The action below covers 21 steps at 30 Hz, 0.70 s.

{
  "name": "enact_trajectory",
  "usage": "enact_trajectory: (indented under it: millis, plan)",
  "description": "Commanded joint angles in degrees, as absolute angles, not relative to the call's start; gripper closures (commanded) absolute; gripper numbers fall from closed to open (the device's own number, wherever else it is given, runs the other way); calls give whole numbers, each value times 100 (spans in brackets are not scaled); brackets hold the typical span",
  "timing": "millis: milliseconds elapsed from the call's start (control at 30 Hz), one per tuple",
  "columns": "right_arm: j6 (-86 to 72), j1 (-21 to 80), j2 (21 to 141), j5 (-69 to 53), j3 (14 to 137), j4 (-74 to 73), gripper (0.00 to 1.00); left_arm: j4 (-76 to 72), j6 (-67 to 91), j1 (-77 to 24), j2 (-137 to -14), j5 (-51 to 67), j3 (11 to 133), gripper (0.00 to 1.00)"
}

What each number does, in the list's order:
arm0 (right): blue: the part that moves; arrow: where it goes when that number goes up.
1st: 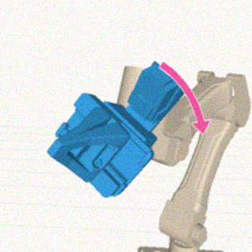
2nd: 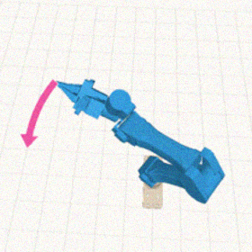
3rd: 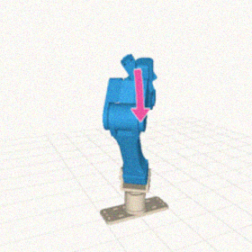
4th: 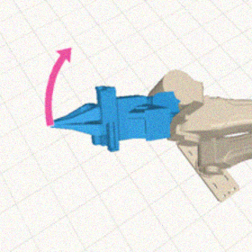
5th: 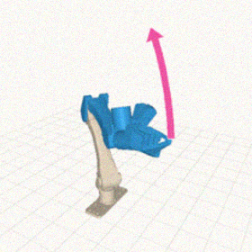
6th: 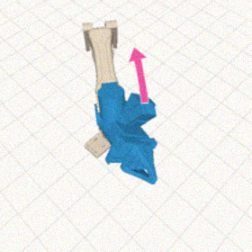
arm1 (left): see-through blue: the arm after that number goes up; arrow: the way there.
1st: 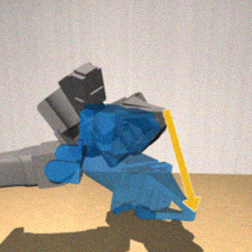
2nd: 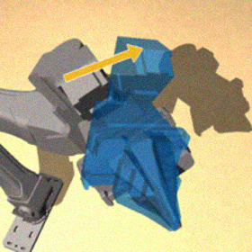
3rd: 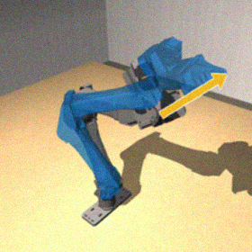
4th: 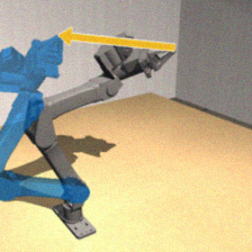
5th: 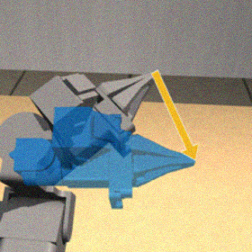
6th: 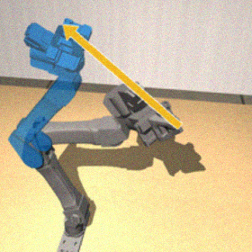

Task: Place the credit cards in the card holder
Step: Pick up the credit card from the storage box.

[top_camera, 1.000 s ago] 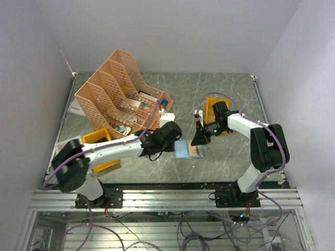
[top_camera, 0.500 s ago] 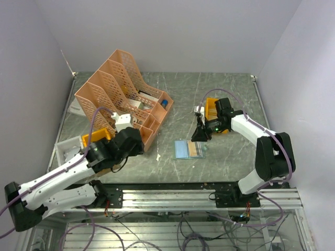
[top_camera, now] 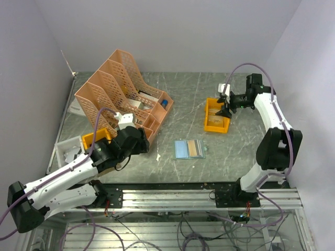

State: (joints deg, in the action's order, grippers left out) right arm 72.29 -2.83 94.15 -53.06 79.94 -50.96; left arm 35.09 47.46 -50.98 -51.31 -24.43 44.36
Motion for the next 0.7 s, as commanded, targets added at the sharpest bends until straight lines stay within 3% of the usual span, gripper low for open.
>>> enact_trajectory:
  millis: [0,133,367,667]
  plan:
    - [10319,-489,10135,-4776,8525,-7131,38,2257,4374,-5046,-5109,-1925,4131,28]
    - [10430,-406,10252,-4201,8536,-6729,34,1438,4370,-5040,-4891,-1643,3710,24]
    - [9638,-177,10804,-3646,8696,-6217,38,1017,4466,-5041,-4687,-1523,3280,14]
    - [8715,218,11232,-3004,8772,-5504,41,956,4471,-5041,-4571,-1537,3098,14]
